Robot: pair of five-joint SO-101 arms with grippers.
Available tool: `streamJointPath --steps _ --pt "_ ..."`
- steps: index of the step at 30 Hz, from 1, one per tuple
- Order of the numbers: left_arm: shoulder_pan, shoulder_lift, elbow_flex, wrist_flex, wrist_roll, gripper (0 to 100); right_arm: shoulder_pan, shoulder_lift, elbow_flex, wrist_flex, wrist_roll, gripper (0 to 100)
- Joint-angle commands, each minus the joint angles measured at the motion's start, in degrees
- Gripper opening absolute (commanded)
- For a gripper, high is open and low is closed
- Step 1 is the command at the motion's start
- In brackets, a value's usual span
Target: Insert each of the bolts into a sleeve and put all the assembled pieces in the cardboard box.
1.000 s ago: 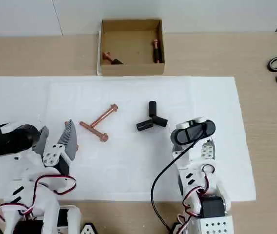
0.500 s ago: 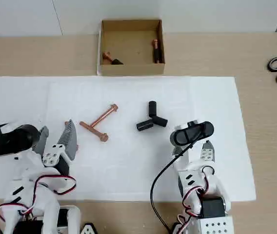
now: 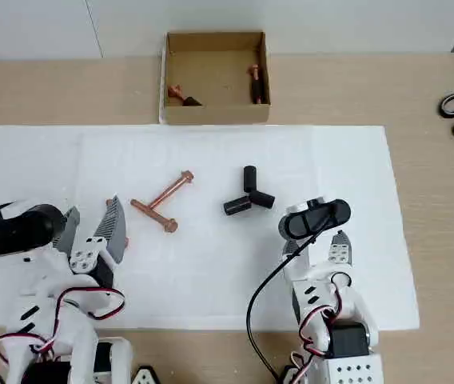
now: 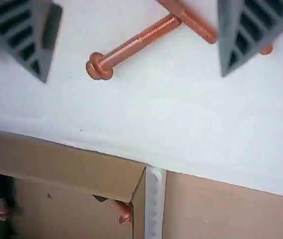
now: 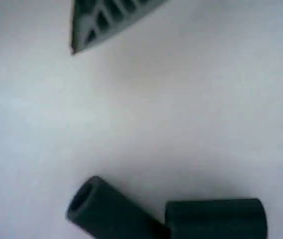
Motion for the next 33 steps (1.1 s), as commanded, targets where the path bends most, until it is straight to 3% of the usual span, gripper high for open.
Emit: streamJointPath --steps 1,33 --pt "0.4 0.0 -0.2 -0.2 -0.5 21 0.2 -0.6 0.5 0.1 0.4 27.1" --pt "0.3 0.0 2.7 -0.3 -0.5 21 0.2 -0.6 0.5 0.1 0.4 27.1"
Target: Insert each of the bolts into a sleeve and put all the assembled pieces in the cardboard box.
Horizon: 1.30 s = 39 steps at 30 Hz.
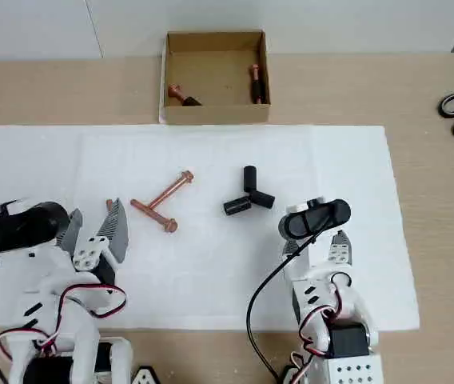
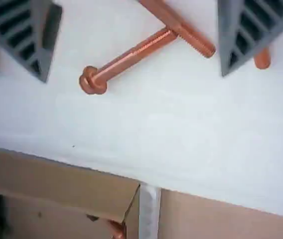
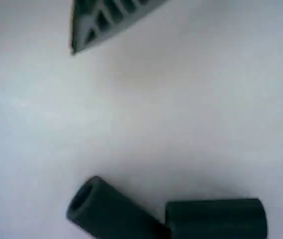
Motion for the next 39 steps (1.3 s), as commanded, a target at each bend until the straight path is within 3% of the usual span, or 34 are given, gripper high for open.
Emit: streamJointPath --steps 1,11,16,20,27,31,39 --pt "0.2 0.0 0.1 -0.3 -0.5 21 0.2 -0.6 0.5 0.1 0.4 27.1" --pt "0.1 0.0 0.0 -0.2 -0.5 21 1.3 -0.6 -1.1 0.1 0.5 27.1" --pt "0.3 0.0 -0.1 -0.2 -0.5 21 14.7 -0.6 -13.1 -0.2 0.4 27.1" --pt "0.3 0.0 0.0 -0.1 -0.5 21 21.4 -0.3 -22.8 2.1 0.5 27.1" --pt "0.4 0.0 0.0 -0.2 -0.5 21 16.8 1.9 -36.3 10.6 7.7 27.1" --pt "0.4 0.0 0.0 -0.2 -0.5 21 15.6 12.6 -46.7 13.5 8.4 27.1" --pt "0.3 0.0 0.0 0.2 -0.4 21 15.4 49.0 -79.1 24.5 8.3 27.1"
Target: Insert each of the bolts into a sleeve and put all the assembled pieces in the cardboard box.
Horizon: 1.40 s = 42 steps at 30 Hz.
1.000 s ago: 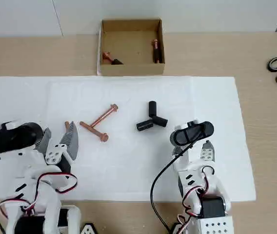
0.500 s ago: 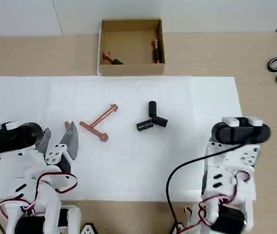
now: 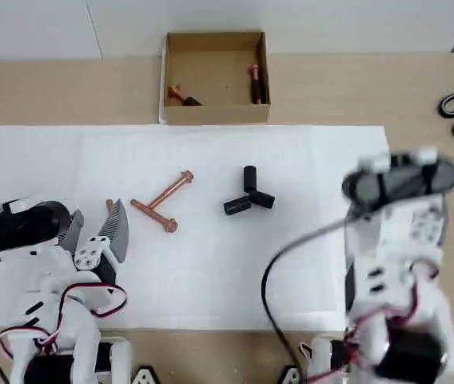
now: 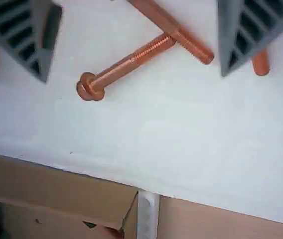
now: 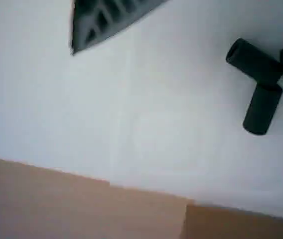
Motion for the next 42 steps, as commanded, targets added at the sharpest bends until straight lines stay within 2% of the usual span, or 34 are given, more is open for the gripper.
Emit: streamJointPath --steps 1,5,8,16,25,30,35,42 --pt "0.1 0.0 -0.4 0.3 -0.3 21 -0.4 19.4 -19.2 7.3 0.5 27.1" --pt "0.1 0.0 -0.7 1.5 0.5 21 -3.7 37.6 -35.6 18.0 0.4 27.1" --pt "0.3 0.0 -0.8 3.6 1.7 21 -5.6 47.3 -43.6 21.4 -1.0 27.1" --pt "0.2 0.4 -8.9 13.5 1.6 21 -9.9 52.1 -48.7 20.1 -6.2 27.0" --pt "0.3 0.5 -16.7 13.5 1.5 21 -12.1 65.8 -56.8 24.9 -7.1 27.0" --pt "0.3 0.9 -17.2 12.0 1.5 21 -12.7 68.3 -58.1 25.0 -7.1 27.0" --pt "0.3 10.2 -19.0 10.4 1.5 21 -12.7 68.4 -58.1 25.2 -7.1 27.0" --pt "0.3 29.3 -31.0 10.6 1.7 21 -12.5 68.6 -58.1 25.3 -7.1 27.0"
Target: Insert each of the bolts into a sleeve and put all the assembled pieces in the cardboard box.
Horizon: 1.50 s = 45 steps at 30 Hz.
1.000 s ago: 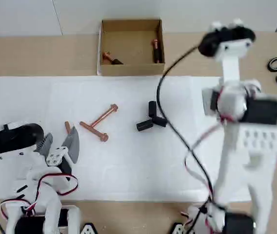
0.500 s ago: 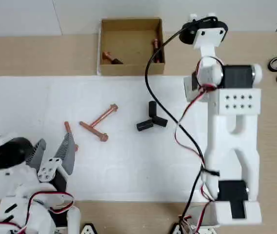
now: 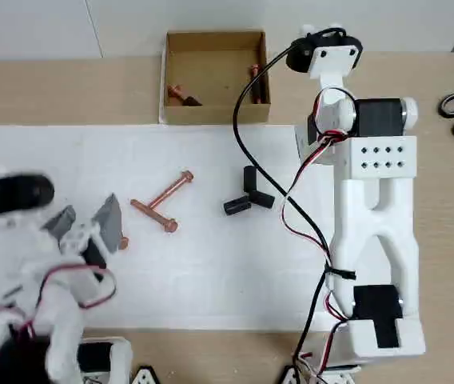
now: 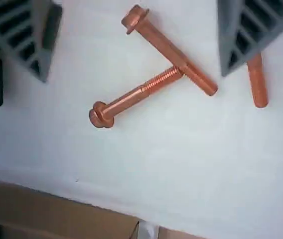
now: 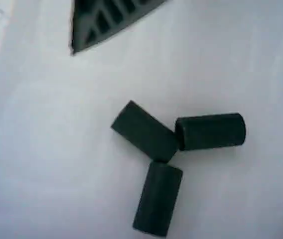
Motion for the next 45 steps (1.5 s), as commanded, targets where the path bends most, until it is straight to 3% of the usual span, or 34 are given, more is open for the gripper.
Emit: streamJointPath --steps 1,11,17,24,30,40,45 --pt "0.2 8.6 -6.8 -1.3 0.4 21 0.1 0.2 -2.7 0.6 -0.6 27.0" --pt "0.3 16.4 -9.5 -1.1 0.4 21 7.7 3.2 -12.3 0.3 -0.4 27.0" --pt "0.3 16.4 -9.5 -1.1 0.4 21 7.8 4.7 -13.2 -0.2 -0.7 27.0" --pt "0.1 16.5 -9.5 2.5 -0.1 21 7.8 17.6 -12.2 -1.5 -0.4 27.0" --pt "-0.2 16.7 -9.5 3.4 -12.8 21 7.7 26.7 -12.2 -1.2 -0.4 27.1" --pt "-0.2 17.0 -8.2 5.6 -15.6 21 6.4 32.0 -12.1 -0.1 -0.4 27.0" --pt "-1.6 24.3 -8.9 5.5 -15.6 21 4.6 30.2 -12.5 0.3 -0.3 27.0"
